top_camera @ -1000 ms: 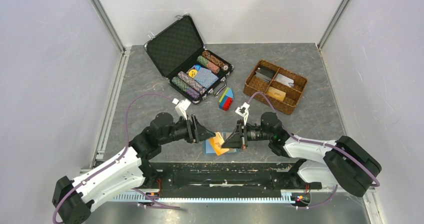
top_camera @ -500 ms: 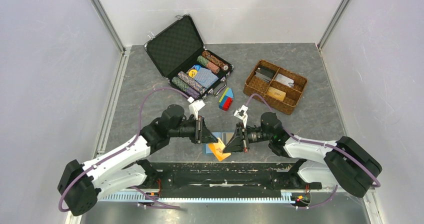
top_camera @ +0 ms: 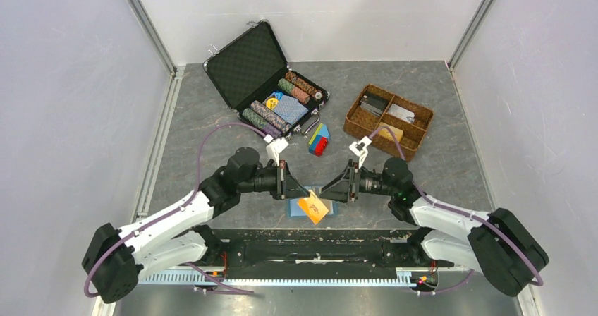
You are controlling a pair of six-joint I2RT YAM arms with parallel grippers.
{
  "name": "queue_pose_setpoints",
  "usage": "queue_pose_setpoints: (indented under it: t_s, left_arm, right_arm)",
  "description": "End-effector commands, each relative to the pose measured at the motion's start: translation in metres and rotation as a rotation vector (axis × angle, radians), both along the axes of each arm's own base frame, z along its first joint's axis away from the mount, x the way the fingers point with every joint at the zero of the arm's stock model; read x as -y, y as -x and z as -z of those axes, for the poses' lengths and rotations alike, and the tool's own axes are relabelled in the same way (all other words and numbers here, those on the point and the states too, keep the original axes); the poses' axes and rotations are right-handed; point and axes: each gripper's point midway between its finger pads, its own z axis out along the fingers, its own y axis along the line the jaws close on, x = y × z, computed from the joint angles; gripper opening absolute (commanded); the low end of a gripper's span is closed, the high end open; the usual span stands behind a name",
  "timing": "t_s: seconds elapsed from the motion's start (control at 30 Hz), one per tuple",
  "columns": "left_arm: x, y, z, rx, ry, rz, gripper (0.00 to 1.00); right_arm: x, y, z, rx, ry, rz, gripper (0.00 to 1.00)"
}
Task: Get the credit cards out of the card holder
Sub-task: Place the credit card in the storage box.
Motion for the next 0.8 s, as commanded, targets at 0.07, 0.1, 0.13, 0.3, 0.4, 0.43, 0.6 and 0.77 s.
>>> queue_pose_setpoints:
  t_s: [0.07, 0.1, 0.13, 0.3, 0.4, 0.43, 0.6, 0.77]
  left_arm:
    - [0.003, -0.032, -0.034, 0.034, 0.189, -0.211, 0.02]
    - [0.002, -0.036, -0.035, 0.036, 0.196, -0.240, 0.02]
    - [0.000, -0.040, -0.036, 0.038, 0.201, -0.270, 0.02]
    - [-0.004, -0.051, -0.045, 0.050, 0.263, -0.347, 0.02]
    - [-0.004, -0.052, -0.050, 0.052, 0.297, -0.355, 0.02]
    - [-0.004, -0.052, -0.051, 0.053, 0.301, -0.356, 0.02]
    - [-0.004, -0.053, -0.050, 0.047, 0.317, -0.370, 0.02]
    - [-0.004, -0.054, -0.050, 0.043, 0.328, -0.374, 0.02]
  right_arm:
    - [0.019, -0.025, -0.027, -0.022, -0.146, 0.203, 0.65]
    - [0.020, -0.026, -0.029, -0.028, -0.158, 0.217, 0.64]
    - [0.022, -0.026, -0.032, -0.032, -0.176, 0.231, 0.63]
    - [0.026, -0.022, -0.044, -0.071, -0.267, 0.248, 0.54]
    - [0.028, -0.022, -0.044, -0.102, -0.291, 0.257, 0.52]
    - [0.028, -0.022, -0.044, -0.115, -0.299, 0.260, 0.51]
    - [0.029, -0.021, -0.044, -0.149, -0.331, 0.260, 0.46]
    - [0.029, -0.023, -0.042, -0.168, -0.338, 0.269, 0.38]
